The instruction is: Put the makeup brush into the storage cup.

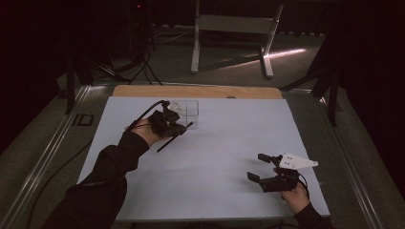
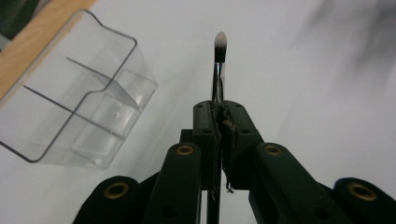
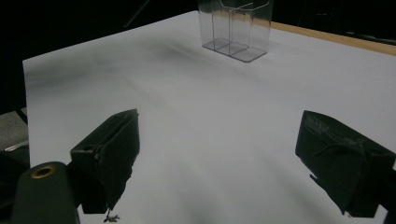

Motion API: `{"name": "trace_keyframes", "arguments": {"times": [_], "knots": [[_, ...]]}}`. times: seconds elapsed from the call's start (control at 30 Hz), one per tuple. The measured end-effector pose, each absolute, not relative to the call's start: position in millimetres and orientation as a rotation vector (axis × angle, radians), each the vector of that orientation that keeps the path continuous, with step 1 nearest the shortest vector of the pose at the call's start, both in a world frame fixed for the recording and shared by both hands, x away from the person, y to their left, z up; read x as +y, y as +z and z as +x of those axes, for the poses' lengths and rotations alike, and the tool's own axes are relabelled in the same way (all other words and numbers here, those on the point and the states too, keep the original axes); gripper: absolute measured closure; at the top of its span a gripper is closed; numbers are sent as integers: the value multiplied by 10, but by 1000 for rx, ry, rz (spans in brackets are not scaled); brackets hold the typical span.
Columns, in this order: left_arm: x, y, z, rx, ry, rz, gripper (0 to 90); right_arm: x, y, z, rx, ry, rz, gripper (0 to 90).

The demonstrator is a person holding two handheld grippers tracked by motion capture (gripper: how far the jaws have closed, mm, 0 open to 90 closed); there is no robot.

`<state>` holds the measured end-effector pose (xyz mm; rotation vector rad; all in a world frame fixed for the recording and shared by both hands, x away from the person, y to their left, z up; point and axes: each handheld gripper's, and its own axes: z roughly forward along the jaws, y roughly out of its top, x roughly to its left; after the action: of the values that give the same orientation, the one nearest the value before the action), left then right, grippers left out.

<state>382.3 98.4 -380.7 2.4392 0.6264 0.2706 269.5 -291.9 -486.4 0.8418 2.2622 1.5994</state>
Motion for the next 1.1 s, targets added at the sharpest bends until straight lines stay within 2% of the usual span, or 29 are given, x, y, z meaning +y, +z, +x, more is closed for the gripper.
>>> {"name": "trace_keyframes", "arguments": {"times": [0.6, 1.1], "knots": [[1103, -3669, 3725, 625, 287, 2335, 863, -2922, -4865, 2697, 2258, 1596, 850, 137], [1224, -3504, 3688, 628, 350, 2170, 863, -2921, -4865, 2697, 2258, 1595, 848, 137]]}}
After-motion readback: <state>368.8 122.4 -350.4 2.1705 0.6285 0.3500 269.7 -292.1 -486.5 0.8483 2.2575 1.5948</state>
